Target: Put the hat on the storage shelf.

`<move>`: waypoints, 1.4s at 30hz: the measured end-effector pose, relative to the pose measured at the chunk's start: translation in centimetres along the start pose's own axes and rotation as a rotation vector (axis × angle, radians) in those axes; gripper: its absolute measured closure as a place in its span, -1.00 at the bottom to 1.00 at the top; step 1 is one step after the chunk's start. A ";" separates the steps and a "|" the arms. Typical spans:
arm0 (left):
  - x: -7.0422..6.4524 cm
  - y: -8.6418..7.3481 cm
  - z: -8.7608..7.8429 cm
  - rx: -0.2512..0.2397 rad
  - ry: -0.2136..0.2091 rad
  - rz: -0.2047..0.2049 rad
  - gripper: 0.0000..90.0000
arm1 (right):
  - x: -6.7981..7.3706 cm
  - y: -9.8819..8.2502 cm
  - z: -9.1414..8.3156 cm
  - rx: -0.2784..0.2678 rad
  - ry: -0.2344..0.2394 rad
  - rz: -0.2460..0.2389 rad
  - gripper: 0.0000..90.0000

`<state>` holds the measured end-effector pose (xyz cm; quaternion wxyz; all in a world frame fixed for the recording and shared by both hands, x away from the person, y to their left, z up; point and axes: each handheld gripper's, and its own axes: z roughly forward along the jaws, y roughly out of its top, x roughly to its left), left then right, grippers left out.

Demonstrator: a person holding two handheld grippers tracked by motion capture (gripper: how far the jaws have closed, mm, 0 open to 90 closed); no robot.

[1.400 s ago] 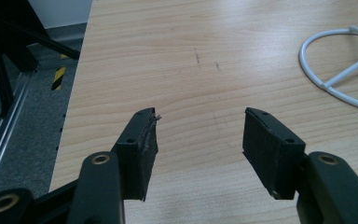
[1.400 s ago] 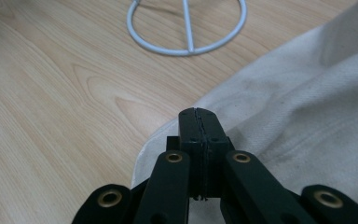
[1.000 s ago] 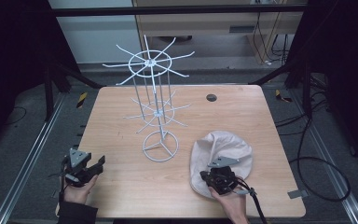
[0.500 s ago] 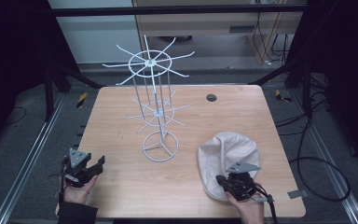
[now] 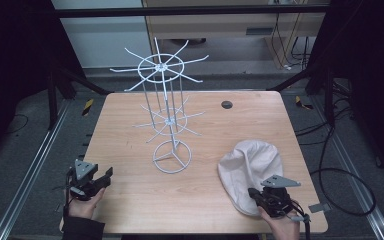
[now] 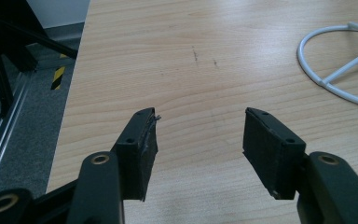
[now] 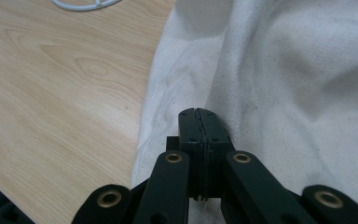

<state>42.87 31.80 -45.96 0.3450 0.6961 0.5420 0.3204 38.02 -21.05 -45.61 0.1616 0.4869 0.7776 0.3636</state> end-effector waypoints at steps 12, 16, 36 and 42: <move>0.0 0.0 0.2 0.007 -0.008 -0.002 -0.03 | -1.9 -0.3 -0.5 -0.026 -0.058 0.026 1.00; 0.0 0.0 0.2 0.002 -0.013 -0.004 -0.03 | -1.9 -0.4 -0.8 -0.034 -0.064 0.030 1.00; -0.3 0.0 0.7 0.018 -0.013 0.007 -0.08 | -0.1 3.2 -4.0 -0.135 -0.065 0.002 0.47; -0.3 0.0 0.8 0.024 -0.014 0.012 -0.09 | -0.2 4.9 -3.3 -0.112 -0.105 -0.003 0.27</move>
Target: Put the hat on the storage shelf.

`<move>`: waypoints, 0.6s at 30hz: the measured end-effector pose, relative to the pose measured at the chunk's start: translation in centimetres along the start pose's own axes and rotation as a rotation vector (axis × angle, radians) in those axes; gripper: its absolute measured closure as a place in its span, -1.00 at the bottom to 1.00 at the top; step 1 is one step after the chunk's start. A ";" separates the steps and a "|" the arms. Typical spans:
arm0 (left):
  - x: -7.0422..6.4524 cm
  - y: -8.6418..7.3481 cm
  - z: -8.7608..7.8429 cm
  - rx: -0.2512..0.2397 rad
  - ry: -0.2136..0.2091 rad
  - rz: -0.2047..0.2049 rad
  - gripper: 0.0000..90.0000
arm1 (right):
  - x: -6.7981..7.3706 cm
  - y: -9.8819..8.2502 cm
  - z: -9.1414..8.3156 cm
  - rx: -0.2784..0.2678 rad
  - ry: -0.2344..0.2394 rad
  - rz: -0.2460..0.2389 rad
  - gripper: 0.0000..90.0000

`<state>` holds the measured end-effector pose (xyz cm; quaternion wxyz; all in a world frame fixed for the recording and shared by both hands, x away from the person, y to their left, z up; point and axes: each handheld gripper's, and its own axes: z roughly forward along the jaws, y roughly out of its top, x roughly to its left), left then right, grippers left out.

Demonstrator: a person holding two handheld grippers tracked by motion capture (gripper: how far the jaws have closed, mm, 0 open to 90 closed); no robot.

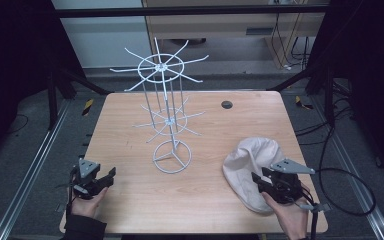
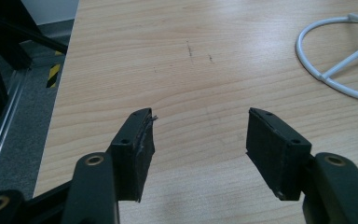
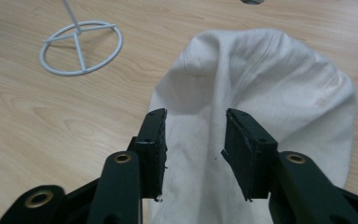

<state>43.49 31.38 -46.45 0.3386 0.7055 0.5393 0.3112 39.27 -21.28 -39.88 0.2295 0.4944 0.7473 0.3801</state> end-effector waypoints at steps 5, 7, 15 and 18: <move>0.0 0.0 -0.1 -0.006 -0.005 0.003 -0.09 | 0.0 1.1 0.8 0.015 -0.032 -0.008 0.22; -0.1 0.0 -0.2 -0.008 -0.005 0.005 -0.09 | -0.1 1.3 1.1 0.014 -0.045 -0.006 0.21; 0.1 0.0 -0.1 -0.005 -0.002 0.004 -0.09 | -0.7 1.8 2.9 0.057 -0.050 -0.006 0.20; 0.0 0.1 -0.2 -0.009 -0.005 0.006 -0.09 | -0.8 1.8 3.4 0.073 -0.057 -0.004 0.21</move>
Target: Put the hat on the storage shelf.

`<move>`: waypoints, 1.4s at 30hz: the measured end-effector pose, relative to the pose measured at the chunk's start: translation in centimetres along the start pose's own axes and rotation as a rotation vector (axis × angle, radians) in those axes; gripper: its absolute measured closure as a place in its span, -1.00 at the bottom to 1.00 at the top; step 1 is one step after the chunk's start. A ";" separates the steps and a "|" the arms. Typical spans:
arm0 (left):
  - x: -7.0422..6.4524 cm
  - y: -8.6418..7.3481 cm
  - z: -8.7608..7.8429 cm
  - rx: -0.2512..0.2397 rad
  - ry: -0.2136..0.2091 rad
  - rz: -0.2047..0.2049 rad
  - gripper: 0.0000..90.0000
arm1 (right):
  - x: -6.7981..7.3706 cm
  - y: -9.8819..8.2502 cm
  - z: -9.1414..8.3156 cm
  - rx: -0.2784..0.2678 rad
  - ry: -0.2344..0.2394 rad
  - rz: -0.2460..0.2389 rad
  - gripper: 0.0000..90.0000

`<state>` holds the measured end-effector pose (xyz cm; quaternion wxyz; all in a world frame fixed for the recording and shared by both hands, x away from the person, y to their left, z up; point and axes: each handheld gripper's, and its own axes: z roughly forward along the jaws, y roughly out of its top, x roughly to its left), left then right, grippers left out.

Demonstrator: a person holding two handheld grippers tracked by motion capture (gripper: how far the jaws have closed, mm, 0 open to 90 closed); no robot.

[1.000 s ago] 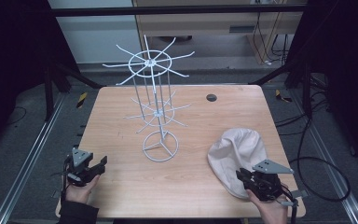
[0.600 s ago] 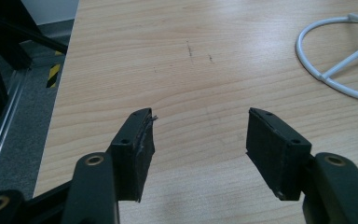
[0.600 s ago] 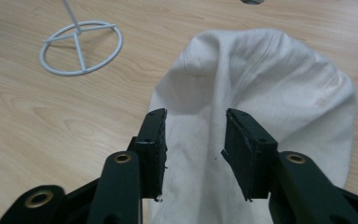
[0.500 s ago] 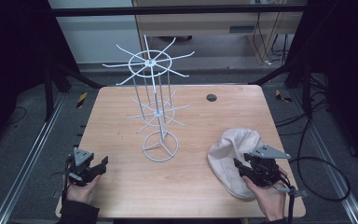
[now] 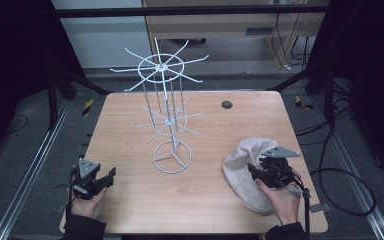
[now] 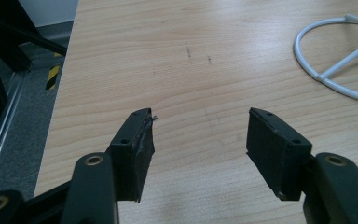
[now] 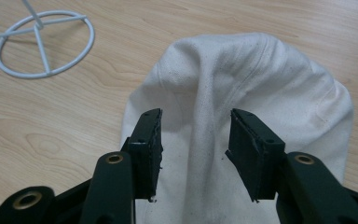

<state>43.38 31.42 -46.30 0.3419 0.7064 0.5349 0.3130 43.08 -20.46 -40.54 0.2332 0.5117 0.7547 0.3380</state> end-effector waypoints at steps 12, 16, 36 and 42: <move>0.1 0.0 0.0 0.000 0.000 -0.002 -0.09 | -0.5 -0.3 1.8 0.081 0.004 0.017 0.36; 0.1 0.0 0.0 0.000 0.000 -0.003 -0.09 | -0.6 -0.4 2.1 0.090 -0.001 0.018 0.46; 0.1 0.0 0.0 -0.001 0.000 -0.002 -0.09 | -0.7 -0.1 2.4 0.139 -0.032 0.032 0.97; 0.1 0.0 0.0 -0.001 0.001 0.000 -0.09 | -0.6 0.2 1.5 0.119 -0.039 0.033 0.98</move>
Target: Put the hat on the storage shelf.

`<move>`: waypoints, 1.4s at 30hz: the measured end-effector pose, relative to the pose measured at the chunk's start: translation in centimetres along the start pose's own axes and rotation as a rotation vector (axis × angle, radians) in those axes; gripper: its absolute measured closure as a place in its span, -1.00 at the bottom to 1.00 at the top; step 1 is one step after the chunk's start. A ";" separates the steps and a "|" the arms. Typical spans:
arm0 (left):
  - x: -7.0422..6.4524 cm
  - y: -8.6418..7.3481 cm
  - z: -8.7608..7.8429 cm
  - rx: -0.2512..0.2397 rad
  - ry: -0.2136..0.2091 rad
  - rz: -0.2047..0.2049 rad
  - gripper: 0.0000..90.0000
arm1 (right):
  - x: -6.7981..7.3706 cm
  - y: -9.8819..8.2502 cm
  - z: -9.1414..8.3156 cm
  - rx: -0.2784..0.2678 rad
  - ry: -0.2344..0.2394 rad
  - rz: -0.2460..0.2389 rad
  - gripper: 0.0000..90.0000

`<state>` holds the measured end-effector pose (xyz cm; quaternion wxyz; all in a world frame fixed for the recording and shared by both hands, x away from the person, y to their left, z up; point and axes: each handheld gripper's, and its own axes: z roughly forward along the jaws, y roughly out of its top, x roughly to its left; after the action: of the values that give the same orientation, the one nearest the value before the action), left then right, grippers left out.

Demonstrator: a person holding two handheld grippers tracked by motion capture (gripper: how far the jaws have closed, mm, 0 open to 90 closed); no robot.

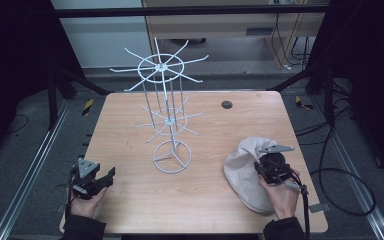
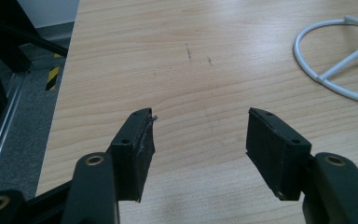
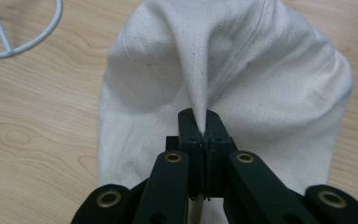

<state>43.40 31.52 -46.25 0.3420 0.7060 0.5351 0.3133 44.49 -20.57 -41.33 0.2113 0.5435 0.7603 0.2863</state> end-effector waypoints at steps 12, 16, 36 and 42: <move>0.0 0.0 0.0 -0.002 0.000 -0.001 -0.09 | -0.4 0.1 -2.5 -0.148 0.031 0.015 0.98; 0.0 0.0 0.0 0.000 0.000 0.001 -0.09 | -0.5 0.1 -3.2 -0.244 0.058 0.022 0.98; -0.1 0.0 0.1 0.001 -0.002 -0.005 -0.08 | -1.2 0.1 -6.6 -0.574 0.085 0.041 0.98; -0.1 -0.1 0.2 0.003 -0.003 -0.005 -0.08 | -1.5 0.3 -7.5 -0.636 0.092 0.049 0.98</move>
<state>43.48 31.42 -46.39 0.3426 0.7056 0.5369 0.3106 40.40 -23.45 -35.48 0.3291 0.4546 0.6281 0.5389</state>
